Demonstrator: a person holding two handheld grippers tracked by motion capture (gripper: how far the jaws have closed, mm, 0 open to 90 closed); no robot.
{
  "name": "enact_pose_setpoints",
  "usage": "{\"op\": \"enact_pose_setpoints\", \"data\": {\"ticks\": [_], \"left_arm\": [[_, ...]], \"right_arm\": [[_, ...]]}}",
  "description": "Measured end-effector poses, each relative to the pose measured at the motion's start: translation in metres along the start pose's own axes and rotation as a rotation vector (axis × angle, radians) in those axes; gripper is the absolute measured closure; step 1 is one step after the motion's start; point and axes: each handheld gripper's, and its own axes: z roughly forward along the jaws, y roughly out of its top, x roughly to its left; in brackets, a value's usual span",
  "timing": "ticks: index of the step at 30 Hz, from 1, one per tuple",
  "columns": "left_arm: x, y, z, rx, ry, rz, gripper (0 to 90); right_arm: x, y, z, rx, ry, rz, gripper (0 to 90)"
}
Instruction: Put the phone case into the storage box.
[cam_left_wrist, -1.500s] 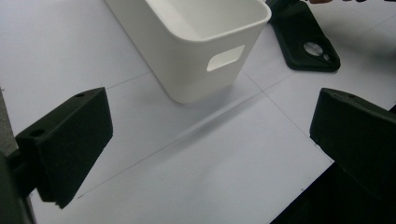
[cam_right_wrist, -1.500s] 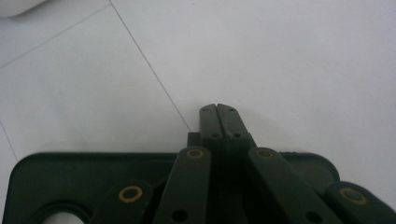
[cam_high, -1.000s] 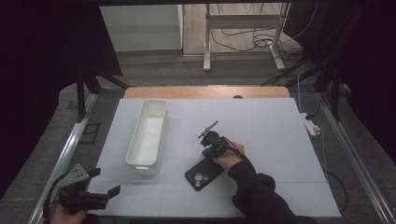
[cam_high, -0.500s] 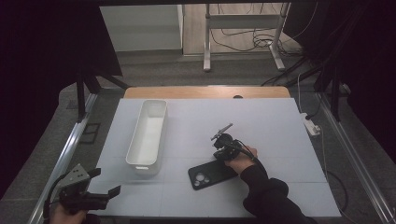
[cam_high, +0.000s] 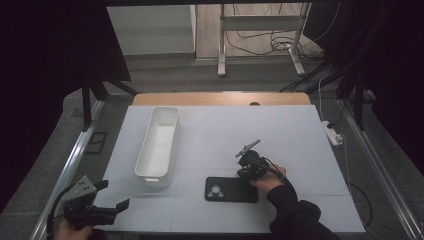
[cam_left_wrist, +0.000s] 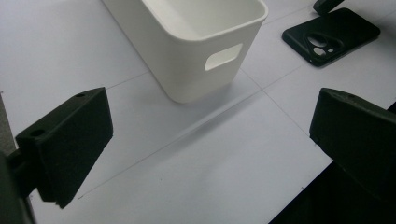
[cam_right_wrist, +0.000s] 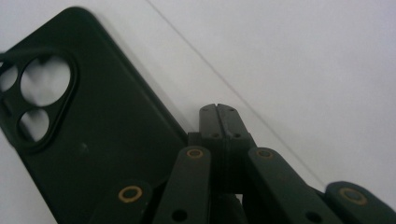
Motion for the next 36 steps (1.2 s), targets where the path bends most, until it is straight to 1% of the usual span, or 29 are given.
{"op": "enact_pose_setpoints", "data": {"ticks": [6, 11, 19, 22, 25, 28, 31, 36], "left_arm": [[0.0, 0.0, 0.0, 0.001, 0.002, 0.003, 0.1], [0.0, 0.0, 0.0, 0.002, 0.001, 0.005, 0.1], [-0.001, 0.0, 0.0, 0.005, 0.001, 0.005, 0.2], [-0.001, 0.0, 0.0, 0.005, 0.002, 0.006, 0.1], [0.0, 0.0, 0.001, 0.006, 0.003, 0.004, 0.2], [-0.001, 0.0, 0.001, 0.005, 0.003, 0.004, 0.2], [-0.001, 0.0, 0.001, 0.006, 0.002, 0.004, 0.2], [-0.001, 0.0, 0.001, 0.005, 0.002, 0.002, 0.2]], "right_arm": [[0.004, -0.01, -0.005, 0.005, -0.012, 0.004, 89.8], [0.007, -0.016, -0.009, 0.005, -0.009, 0.017, 89.8], [0.01, -0.022, -0.012, 0.012, -0.002, 0.019, 89.7], [0.008, -0.022, -0.016, -0.005, -0.015, 0.028, 89.8], [0.007, -0.02, -0.021, -0.032, -0.008, 0.039, 89.7], [0.008, -0.018, -0.026, -0.058, 0.007, 0.036, 89.7], [0.011, -0.015, -0.029, -0.072, 0.012, 0.023, 89.7], [0.01, -0.013, -0.034, -0.091, 0.021, 0.032, 89.7]]}}
